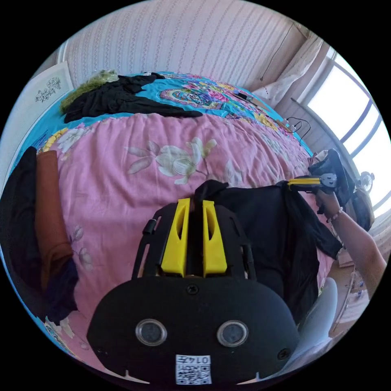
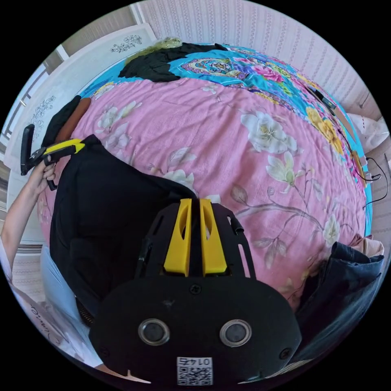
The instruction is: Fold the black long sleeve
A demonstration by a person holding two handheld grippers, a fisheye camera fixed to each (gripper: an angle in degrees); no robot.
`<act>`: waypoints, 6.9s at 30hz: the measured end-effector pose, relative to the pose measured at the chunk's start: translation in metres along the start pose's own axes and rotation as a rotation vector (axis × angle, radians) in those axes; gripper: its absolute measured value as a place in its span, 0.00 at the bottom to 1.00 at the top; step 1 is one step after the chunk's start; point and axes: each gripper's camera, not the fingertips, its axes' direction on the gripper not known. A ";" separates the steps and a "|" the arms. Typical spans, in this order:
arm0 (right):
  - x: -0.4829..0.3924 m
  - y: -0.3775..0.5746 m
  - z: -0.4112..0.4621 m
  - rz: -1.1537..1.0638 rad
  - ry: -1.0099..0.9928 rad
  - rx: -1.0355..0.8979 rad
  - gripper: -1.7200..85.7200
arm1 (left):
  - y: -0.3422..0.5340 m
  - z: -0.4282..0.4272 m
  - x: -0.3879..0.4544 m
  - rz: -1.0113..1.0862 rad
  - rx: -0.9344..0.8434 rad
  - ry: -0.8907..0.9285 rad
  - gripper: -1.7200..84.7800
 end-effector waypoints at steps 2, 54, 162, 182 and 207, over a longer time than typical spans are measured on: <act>-0.005 -0.009 -0.017 0.028 -0.010 0.026 0.11 | 0.018 -0.031 -0.020 0.051 0.040 -0.031 0.08; -0.212 0.076 -0.021 -0.097 -0.317 0.222 0.02 | 0.074 -0.025 -0.094 -0.030 -0.094 0.301 0.01; -0.671 -0.264 0.010 -0.883 -0.254 0.080 0.02 | 0.572 -0.343 -0.287 -0.155 0.075 -0.234 0.01; -0.669 -0.307 0.038 -0.826 -0.224 -0.017 0.02 | 0.630 -0.288 -0.415 -0.434 0.046 -0.147 0.01; -0.596 -0.329 0.046 -0.635 -0.151 0.023 0.07 | 0.664 -0.355 -0.539 -0.421 0.042 -0.172 0.07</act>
